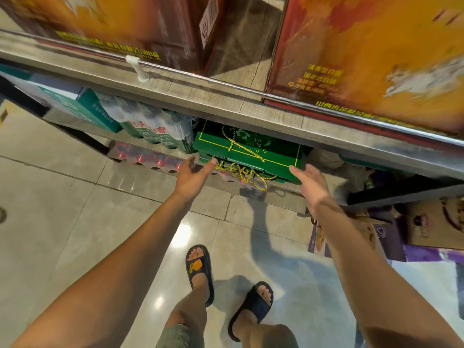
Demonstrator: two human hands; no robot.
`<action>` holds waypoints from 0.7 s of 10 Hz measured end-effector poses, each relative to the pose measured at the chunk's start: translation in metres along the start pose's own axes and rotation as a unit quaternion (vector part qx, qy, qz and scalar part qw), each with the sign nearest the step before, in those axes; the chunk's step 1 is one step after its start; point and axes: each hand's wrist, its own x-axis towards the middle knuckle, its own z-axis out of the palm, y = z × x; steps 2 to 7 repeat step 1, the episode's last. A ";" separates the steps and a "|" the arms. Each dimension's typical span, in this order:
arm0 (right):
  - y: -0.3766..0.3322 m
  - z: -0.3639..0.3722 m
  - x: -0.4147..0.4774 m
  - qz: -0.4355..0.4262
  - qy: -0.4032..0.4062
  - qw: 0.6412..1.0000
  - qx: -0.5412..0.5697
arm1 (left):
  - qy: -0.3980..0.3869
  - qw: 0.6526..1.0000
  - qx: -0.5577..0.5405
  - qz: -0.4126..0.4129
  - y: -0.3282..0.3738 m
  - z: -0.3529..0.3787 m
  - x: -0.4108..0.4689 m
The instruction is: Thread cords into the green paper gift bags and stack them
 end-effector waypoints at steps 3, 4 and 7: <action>0.005 -0.013 -0.042 -0.018 -0.032 0.998 -0.055 | -0.015 0.999 0.047 0.012 0.009 -0.002 -0.045; 0.005 -0.013 -0.042 -0.018 -0.032 0.998 -0.055 | -0.015 0.999 0.047 0.012 0.009 -0.002 -0.045; 0.005 -0.013 -0.042 -0.018 -0.032 0.998 -0.055 | -0.015 0.999 0.047 0.012 0.009 -0.002 -0.045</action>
